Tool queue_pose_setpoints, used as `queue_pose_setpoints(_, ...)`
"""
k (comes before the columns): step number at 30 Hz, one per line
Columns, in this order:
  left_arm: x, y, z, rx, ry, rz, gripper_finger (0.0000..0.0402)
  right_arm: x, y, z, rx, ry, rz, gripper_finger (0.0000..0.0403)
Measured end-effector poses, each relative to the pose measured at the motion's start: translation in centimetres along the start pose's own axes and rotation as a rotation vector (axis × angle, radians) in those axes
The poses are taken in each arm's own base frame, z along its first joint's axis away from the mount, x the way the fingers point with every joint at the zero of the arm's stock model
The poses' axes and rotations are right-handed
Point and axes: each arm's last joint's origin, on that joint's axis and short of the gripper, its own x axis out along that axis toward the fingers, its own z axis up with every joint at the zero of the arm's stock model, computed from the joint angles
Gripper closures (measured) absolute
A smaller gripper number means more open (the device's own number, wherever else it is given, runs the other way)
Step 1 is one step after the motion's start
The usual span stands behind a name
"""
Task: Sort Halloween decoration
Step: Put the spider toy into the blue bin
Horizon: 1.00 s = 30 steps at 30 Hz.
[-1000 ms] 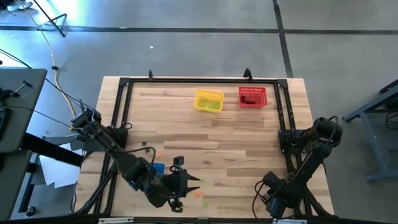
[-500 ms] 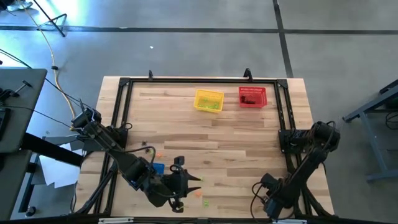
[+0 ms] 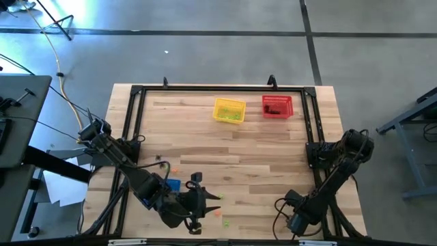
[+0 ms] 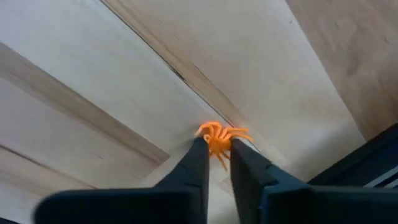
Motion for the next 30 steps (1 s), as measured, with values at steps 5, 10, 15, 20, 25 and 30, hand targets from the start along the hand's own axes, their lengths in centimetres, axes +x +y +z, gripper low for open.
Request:
queue_pose_setpoints(5, -0.2, -0.3, -0.1, 0.004, 0.000, -0.010, 0.0302, 0.0, 0.0, 0.0, 0.002, 0.004, 0.002, 0.0394)
queue_pose_setpoints(10, -0.3, -0.5, -0.2, 0.006, 0.000, -0.014, 0.0302, -0.2, -0.1, -0.1, -0.002, 0.022, 0.006, 0.0400)
queue_pose_setpoints(15, -0.3, -0.5, -0.2, 0.006, 0.000, -0.014, 0.0302, -1.8, -0.8, -0.1, -0.003, -0.031, 0.070, 0.0402)
queue_pose_setpoints(20, -0.3, -0.5, -0.2, 0.007, 0.004, -0.021, 0.0302, -4.5, -1.6, 0.0, 0.011, -0.167, 0.203, 0.0401)
queue_pose_setpoints(25, -0.3, -0.5, -0.3, 0.013, 0.017, -0.032, 0.0302, -6.9, -2.5, 0.3, 0.020, -0.372, 0.342, 0.0401)
queue_pose_setpoints(30, 0.0, -0.1, -0.8, 0.030, 0.032, 0.005, 0.0302, -8.9, -2.7, 0.7, -0.022, -0.600, 0.486, 0.0402)
